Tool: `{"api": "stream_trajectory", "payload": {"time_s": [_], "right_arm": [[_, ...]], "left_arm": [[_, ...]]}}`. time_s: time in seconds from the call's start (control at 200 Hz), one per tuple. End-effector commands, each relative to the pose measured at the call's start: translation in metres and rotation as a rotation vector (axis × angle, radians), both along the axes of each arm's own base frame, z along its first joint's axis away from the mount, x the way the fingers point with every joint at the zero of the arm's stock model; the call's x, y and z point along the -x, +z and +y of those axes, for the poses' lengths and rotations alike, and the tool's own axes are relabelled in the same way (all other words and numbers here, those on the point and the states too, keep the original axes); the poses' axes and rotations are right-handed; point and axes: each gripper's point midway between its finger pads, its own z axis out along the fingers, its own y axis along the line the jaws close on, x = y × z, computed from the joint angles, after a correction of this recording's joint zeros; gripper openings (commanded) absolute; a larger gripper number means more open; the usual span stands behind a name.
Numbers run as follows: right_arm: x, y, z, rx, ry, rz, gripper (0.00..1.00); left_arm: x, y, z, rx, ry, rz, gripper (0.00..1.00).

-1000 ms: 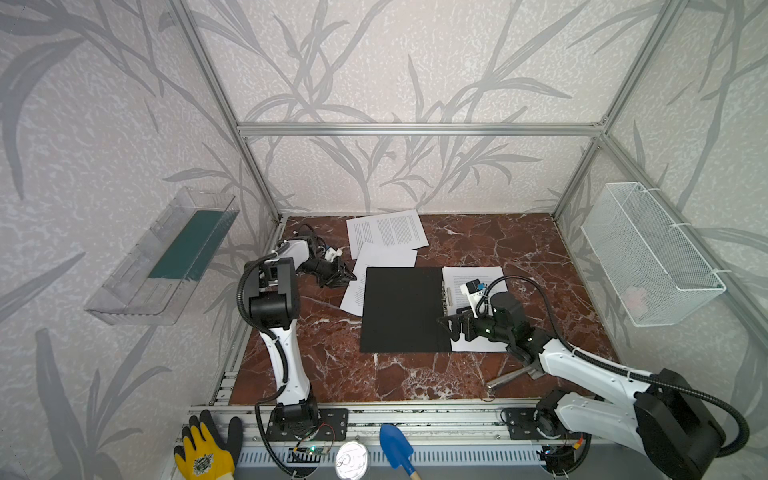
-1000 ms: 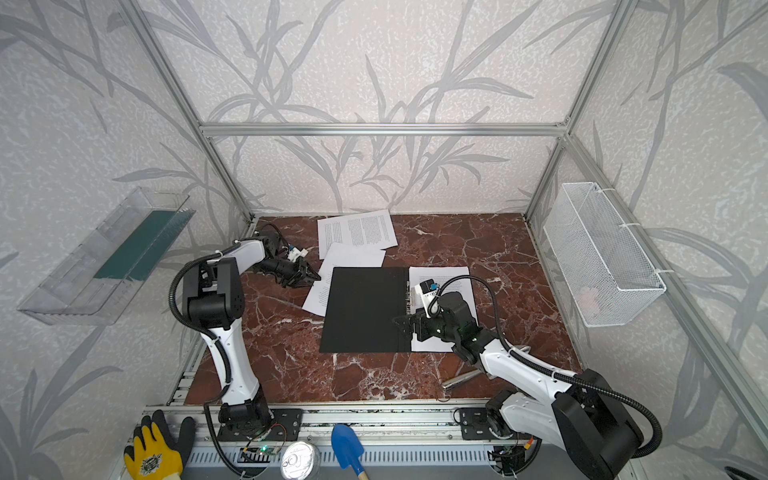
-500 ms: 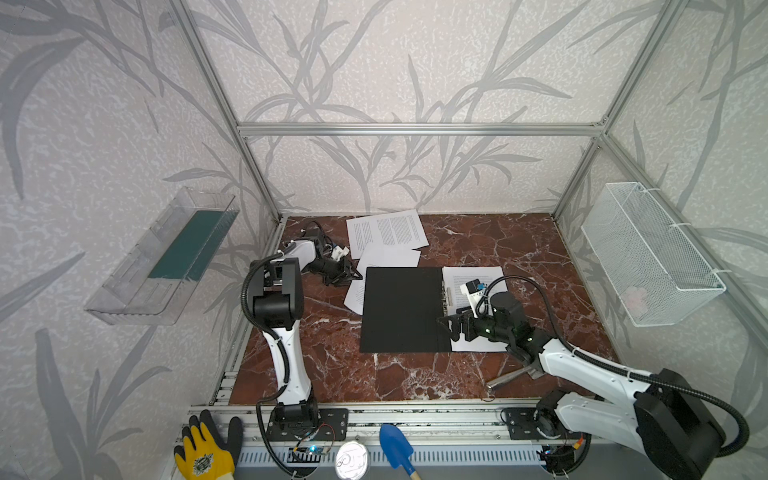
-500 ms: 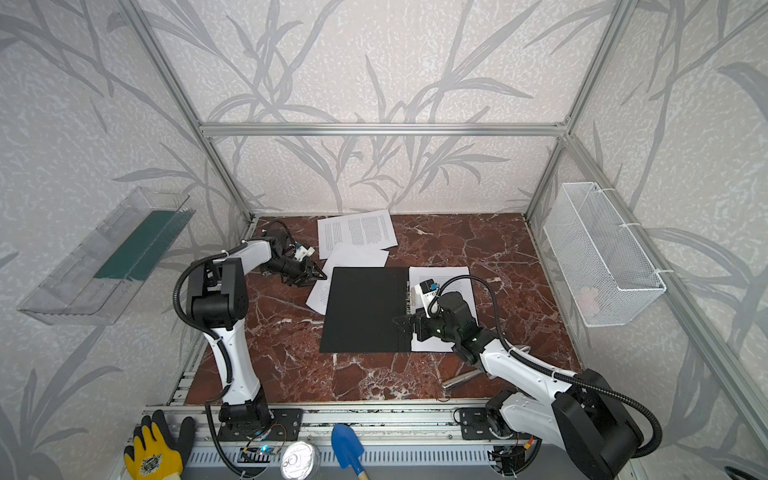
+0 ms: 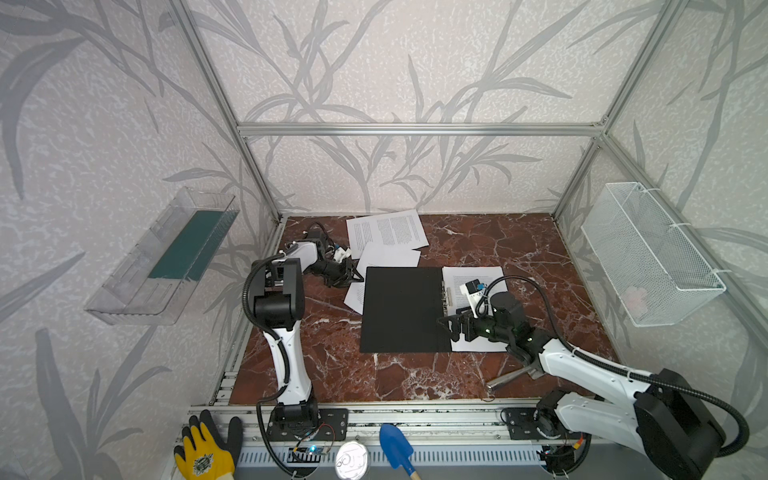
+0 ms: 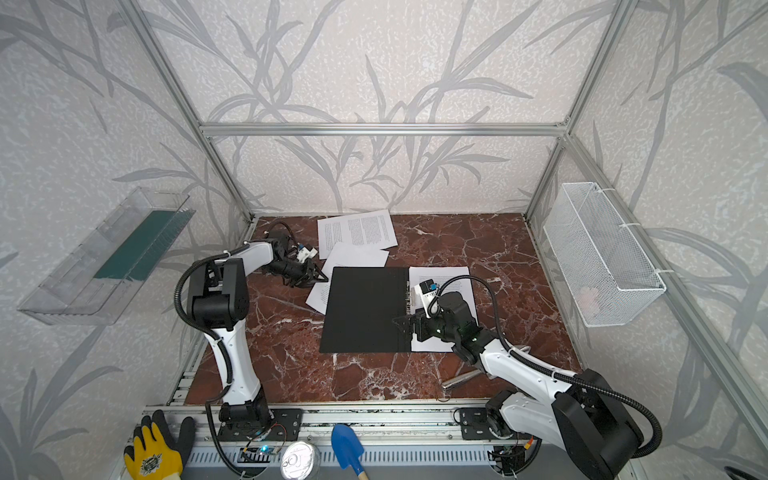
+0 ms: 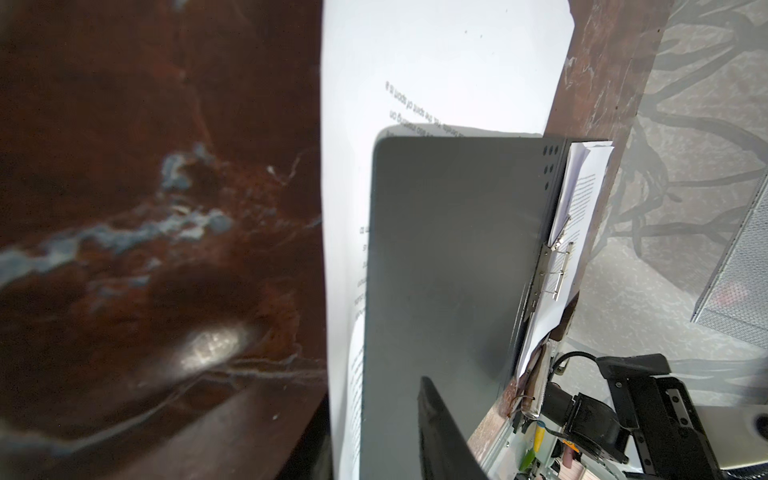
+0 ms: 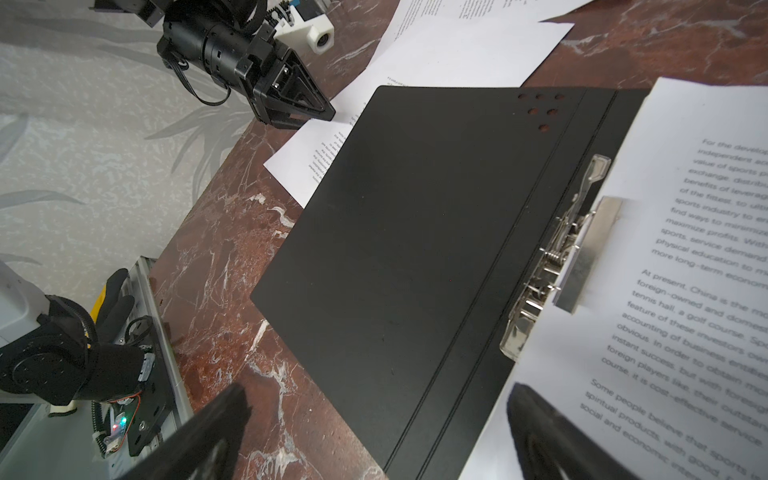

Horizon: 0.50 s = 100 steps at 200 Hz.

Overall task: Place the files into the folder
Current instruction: 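Pinch the edge of another loose printed sheet with the left gripper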

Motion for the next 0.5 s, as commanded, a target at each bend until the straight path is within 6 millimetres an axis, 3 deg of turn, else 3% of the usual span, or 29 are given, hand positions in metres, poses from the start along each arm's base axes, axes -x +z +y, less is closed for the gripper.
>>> {"api": "stream_trajectory", "payload": {"time_s": [0.0,0.115,0.255,0.495], "right_arm": [[-0.004,0.021,0.006,-0.029,0.017,-0.050,0.97],[-0.003,0.022,0.006,-0.029,0.015,-0.055,0.97],[-0.004,0.024,0.003,-0.023,0.003,-0.071,0.98],[-0.004,0.029,-0.004,-0.013,-0.020,-0.107,0.99]], "left_arm": [[-0.002,0.001,0.003,-0.040,0.000,0.006,0.19],[-0.004,-0.007,0.012,-0.097,0.048,0.045,0.00],[-0.004,0.000,0.012,-0.154,0.088,0.072,0.00],[0.009,0.045,0.035,-0.319,0.220,0.022,0.00]]}}
